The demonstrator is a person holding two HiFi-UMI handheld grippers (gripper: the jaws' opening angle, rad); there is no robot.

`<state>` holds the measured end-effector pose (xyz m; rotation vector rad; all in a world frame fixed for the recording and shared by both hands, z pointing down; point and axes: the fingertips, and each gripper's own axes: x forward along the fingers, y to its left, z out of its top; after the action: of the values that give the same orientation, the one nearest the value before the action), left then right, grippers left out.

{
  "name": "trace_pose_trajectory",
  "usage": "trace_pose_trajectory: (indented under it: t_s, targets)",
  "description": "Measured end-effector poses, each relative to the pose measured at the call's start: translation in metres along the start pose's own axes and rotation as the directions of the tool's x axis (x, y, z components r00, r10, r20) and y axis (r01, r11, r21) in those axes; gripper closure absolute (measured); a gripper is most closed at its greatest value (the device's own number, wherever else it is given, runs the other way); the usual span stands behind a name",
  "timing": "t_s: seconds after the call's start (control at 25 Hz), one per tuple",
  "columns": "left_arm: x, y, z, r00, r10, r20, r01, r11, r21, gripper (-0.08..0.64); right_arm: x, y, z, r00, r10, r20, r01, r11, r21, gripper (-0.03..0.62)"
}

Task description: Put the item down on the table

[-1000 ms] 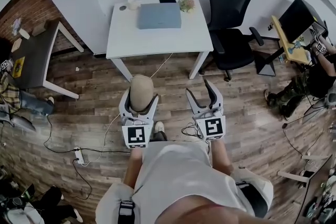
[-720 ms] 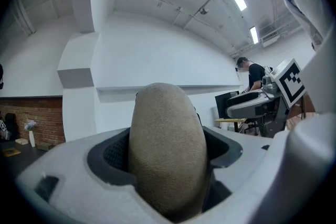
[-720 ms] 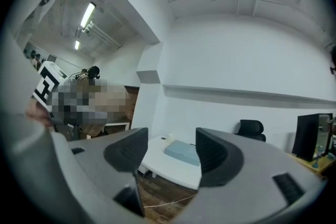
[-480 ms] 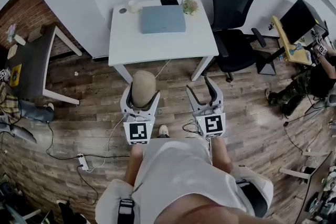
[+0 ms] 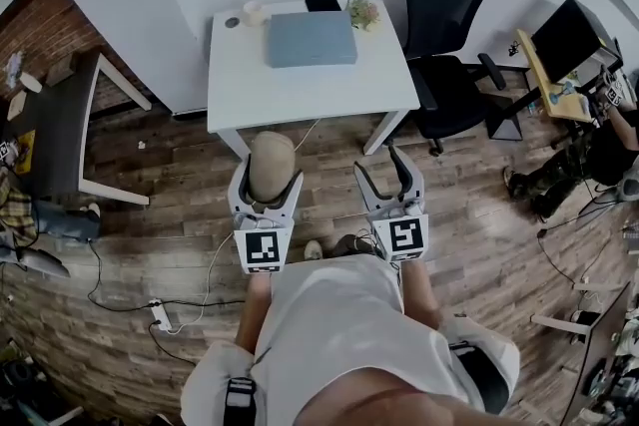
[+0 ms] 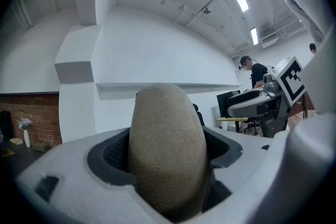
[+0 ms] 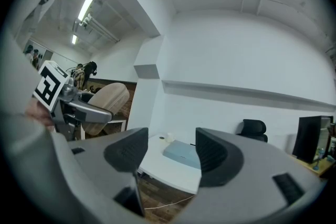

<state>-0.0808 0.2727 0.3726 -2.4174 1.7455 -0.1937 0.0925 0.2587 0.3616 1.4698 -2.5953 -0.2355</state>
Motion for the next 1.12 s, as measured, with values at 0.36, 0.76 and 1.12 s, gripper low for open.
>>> trace_pose_trajectory:
  t_s: [0.36,0.76,1.12]
  targets:
    - [0.033,0.008,-0.006,1.0,-0.001,-0.013,0.001,1.0,-0.003,0.17,0.031,-0.018,-0.007,1.0,0.008,-0.009,-0.008,1.0,0.002,0.307]
    - [0.096,0.022,-0.008,1.0,0.013,-0.02,-0.013,1.0,0.008,0.17,0.087,-0.054,-0.014,1.0,0.031,-0.001,-0.031,0.999,0.012,0.308]
    - [0.142,0.032,-0.008,0.999,0.044,-0.031,-0.043,0.999,0.017,0.17,0.131,-0.083,-0.017,0.998,0.064,0.001,-0.064,0.998,0.021,0.311]
